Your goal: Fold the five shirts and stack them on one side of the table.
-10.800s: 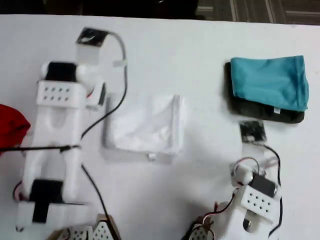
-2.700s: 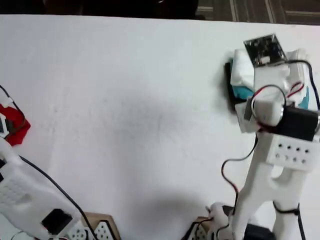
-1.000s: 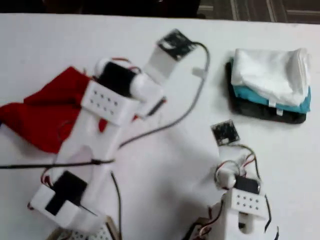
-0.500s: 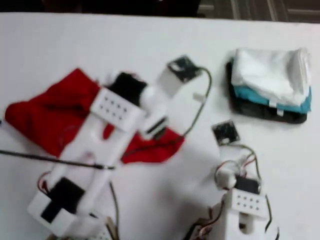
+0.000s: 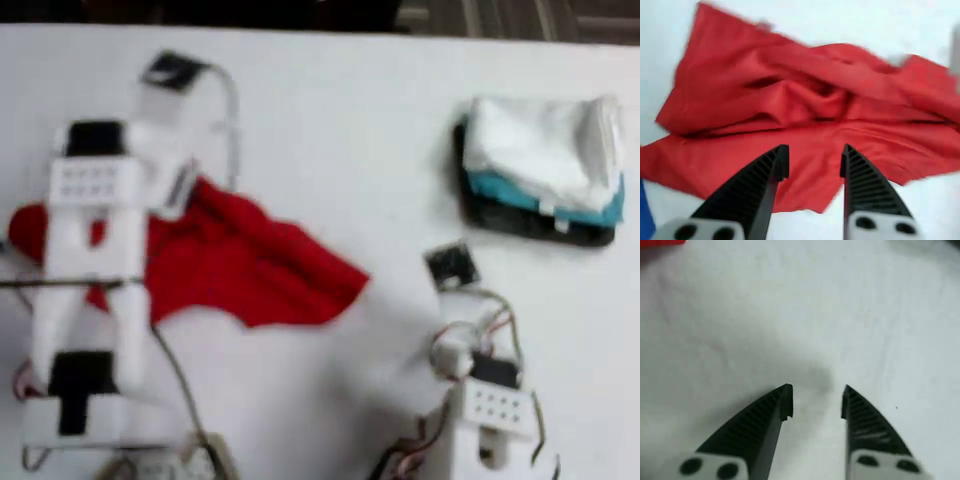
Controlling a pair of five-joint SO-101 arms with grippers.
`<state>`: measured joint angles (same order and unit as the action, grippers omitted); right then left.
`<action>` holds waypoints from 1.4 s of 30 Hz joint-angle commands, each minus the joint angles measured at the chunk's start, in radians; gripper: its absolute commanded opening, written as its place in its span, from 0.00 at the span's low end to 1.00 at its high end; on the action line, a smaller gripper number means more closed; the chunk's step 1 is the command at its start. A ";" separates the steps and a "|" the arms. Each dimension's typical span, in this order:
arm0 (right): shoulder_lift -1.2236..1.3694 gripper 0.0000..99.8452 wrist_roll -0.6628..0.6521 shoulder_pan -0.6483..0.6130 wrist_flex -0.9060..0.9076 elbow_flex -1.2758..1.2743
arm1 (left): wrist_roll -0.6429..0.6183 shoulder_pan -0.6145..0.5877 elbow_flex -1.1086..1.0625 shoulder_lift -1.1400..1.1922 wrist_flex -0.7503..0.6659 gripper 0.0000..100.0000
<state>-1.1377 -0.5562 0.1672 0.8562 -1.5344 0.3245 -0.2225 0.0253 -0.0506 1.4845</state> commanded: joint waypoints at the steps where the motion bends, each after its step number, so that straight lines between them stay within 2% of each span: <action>1: -0.019 0.22 -0.009 0.001 -0.018 0.017 | 0.064 -0.155 -0.038 0.046 -0.080 0.19; 5: -0.010 0.18 -0.009 -0.004 0.005 0.115 | 0.127 -0.296 -0.067 0.175 -0.169 0.19; 9: -0.008 0.17 -0.003 -0.101 0.082 0.245 | 0.166 -0.377 -0.062 0.290 -0.216 0.19; 16: -0.007 0.17 -0.002 -0.263 0.180 0.391 | 0.279 -0.473 -0.114 0.333 -0.153 0.19; 22: 0.125 0.17 0.031 -0.306 0.173 0.450 | 0.436 -0.631 -0.239 0.270 -0.140 0.19; 28: 0.415 0.31 0.146 -0.343 0.188 0.692 | 0.592 -0.815 -0.357 0.192 -0.166 0.19; 32: 0.590 0.37 0.147 -0.463 0.239 0.836 | 0.709 -0.904 -0.407 0.078 -0.124 0.19; 37: 0.774 0.37 0.147 -0.608 0.222 0.913 | 0.743 -0.896 -0.389 -0.120 -0.038 0.19; 39: 0.845 0.37 0.147 -0.642 0.200 0.927 | 0.678 -0.845 -0.377 -0.195 -0.046 0.19; 42: 0.951 0.37 0.147 -0.673 0.162 0.939 | 0.512 -0.721 -0.351 -0.262 -0.089 0.19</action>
<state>-0.2631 -0.4181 -0.4772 1.0526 -0.6414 0.9674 -1.0572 -0.3767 -0.2179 1.4293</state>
